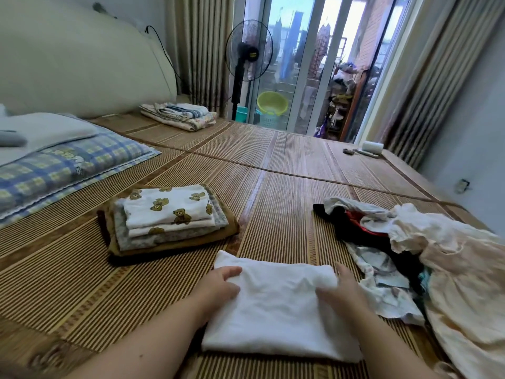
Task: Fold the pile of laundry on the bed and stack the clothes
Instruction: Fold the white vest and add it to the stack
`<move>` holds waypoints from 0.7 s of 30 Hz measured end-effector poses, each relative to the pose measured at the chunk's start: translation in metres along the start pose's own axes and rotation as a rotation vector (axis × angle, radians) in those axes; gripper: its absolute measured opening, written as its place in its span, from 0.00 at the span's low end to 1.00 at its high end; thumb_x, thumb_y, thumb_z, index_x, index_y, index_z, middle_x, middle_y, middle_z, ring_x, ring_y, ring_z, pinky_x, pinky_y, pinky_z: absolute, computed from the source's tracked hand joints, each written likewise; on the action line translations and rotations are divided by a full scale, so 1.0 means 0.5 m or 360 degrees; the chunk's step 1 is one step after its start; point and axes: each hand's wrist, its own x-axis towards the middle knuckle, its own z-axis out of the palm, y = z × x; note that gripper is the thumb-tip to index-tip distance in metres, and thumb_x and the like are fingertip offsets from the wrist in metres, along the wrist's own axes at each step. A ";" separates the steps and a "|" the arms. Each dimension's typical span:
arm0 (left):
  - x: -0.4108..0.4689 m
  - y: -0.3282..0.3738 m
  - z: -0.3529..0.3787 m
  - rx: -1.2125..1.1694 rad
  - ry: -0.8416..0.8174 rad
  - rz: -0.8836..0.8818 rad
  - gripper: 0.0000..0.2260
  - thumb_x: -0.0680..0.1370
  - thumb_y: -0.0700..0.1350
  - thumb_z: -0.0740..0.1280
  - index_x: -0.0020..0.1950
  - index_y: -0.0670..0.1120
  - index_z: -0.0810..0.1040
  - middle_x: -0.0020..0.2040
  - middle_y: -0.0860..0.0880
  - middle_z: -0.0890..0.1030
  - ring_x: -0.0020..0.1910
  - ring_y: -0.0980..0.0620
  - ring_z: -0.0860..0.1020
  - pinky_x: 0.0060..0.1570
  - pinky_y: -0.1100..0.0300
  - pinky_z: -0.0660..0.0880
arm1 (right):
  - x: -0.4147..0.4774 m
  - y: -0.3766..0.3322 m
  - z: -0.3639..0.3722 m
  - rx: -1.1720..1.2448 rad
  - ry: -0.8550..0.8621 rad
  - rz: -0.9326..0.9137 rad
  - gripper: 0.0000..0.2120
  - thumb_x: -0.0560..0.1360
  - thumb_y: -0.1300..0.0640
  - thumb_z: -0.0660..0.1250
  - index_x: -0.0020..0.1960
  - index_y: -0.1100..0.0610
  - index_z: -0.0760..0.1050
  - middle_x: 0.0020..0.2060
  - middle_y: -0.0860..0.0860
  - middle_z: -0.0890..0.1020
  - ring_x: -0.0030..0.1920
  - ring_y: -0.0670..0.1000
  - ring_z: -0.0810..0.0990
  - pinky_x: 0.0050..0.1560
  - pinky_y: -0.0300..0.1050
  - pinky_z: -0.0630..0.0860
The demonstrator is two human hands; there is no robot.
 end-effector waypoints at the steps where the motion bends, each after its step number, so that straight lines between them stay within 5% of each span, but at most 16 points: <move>1: 0.001 -0.002 0.004 0.0023 0.0068 0.0008 0.23 0.76 0.37 0.63 0.71 0.52 0.72 0.69 0.47 0.72 0.61 0.49 0.73 0.60 0.59 0.71 | 0.000 0.007 0.000 0.0015 0.0008 -0.0083 0.36 0.72 0.64 0.70 0.76 0.54 0.60 0.68 0.57 0.72 0.58 0.55 0.75 0.56 0.44 0.72; 5: -0.001 -0.003 0.014 0.0237 0.0090 0.0073 0.29 0.75 0.39 0.62 0.76 0.53 0.64 0.73 0.48 0.68 0.68 0.48 0.69 0.63 0.59 0.67 | 0.003 0.035 0.001 0.0126 -0.0081 -0.0147 0.26 0.77 0.71 0.59 0.68 0.49 0.71 0.47 0.54 0.80 0.30 0.43 0.74 0.27 0.29 0.67; 7: -0.007 0.005 0.009 0.0325 0.0028 0.0134 0.32 0.74 0.38 0.63 0.77 0.53 0.61 0.75 0.48 0.66 0.70 0.49 0.67 0.65 0.61 0.64 | 0.006 0.049 -0.001 0.0095 -0.0104 -0.0142 0.23 0.78 0.71 0.58 0.66 0.50 0.75 0.40 0.51 0.80 0.26 0.42 0.74 0.25 0.29 0.67; 10: -0.018 0.028 -0.013 0.0403 -0.0016 0.0275 0.34 0.74 0.37 0.63 0.77 0.55 0.60 0.76 0.50 0.64 0.70 0.50 0.67 0.61 0.66 0.63 | -0.007 0.033 -0.015 0.0106 -0.0126 -0.0160 0.21 0.78 0.67 0.60 0.67 0.51 0.75 0.52 0.54 0.81 0.39 0.48 0.78 0.30 0.27 0.70; 13: -0.031 0.063 -0.054 0.0431 0.0083 0.0481 0.32 0.75 0.38 0.64 0.77 0.55 0.61 0.76 0.51 0.64 0.69 0.53 0.67 0.61 0.69 0.60 | -0.020 -0.018 -0.034 0.0136 -0.0170 -0.0371 0.23 0.77 0.67 0.62 0.68 0.49 0.73 0.63 0.54 0.77 0.55 0.51 0.77 0.54 0.36 0.74; 19: -0.051 0.128 -0.212 0.0259 0.0359 0.0670 0.33 0.71 0.47 0.66 0.76 0.57 0.62 0.72 0.54 0.67 0.63 0.57 0.71 0.61 0.63 0.67 | -0.007 -0.195 -0.013 0.0342 -0.0175 -0.0739 0.23 0.78 0.64 0.64 0.65 0.39 0.70 0.63 0.46 0.76 0.61 0.50 0.76 0.68 0.49 0.70; 21: -0.046 0.135 -0.276 0.0269 0.0522 0.0639 0.35 0.69 0.49 0.66 0.76 0.57 0.62 0.69 0.56 0.67 0.62 0.58 0.69 0.58 0.67 0.64 | 0.012 -0.270 0.022 0.0348 -0.0207 -0.0814 0.23 0.78 0.63 0.64 0.68 0.43 0.70 0.63 0.44 0.74 0.64 0.50 0.74 0.70 0.50 0.68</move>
